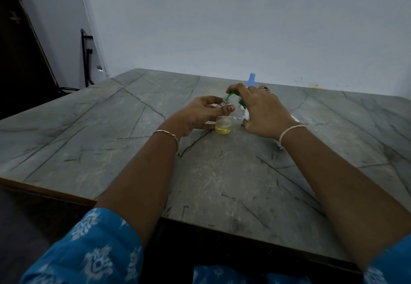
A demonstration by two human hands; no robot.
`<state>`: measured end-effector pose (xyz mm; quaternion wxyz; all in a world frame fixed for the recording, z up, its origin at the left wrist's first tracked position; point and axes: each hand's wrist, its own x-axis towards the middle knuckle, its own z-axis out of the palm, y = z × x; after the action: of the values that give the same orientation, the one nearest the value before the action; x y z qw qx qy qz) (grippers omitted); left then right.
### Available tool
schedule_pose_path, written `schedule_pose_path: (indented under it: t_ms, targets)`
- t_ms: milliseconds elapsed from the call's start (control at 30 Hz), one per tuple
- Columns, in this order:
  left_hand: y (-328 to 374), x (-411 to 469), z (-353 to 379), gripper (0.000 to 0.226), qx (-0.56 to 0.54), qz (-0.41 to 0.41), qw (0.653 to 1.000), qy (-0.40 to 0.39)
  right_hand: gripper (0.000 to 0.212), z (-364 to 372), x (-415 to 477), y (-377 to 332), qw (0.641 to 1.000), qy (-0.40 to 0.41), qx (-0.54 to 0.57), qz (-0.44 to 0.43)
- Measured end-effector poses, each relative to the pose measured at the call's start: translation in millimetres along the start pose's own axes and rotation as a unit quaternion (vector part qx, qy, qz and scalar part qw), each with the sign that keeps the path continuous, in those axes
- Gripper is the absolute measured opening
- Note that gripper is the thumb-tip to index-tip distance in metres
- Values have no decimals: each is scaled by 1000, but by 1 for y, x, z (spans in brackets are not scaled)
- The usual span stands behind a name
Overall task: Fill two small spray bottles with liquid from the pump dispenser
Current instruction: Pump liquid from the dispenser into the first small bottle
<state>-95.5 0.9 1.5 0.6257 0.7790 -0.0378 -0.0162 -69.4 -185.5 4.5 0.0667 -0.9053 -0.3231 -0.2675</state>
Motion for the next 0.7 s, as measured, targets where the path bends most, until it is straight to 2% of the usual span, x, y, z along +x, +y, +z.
schedule_pose_path:
  t_ms: [300,467,700]
  targets:
    - [-1,-1,-1,55,20,2,1000,-3,78,1,0,2,1000,-5,18,-4]
    - [-3,-3,0,68,55,39,998,-8,86,0,-1,5,1000,-21,17,-5]
    - [-3,-3,2,76,82,57,995,-14,75,-1,1,4,999,-19,29,-2]
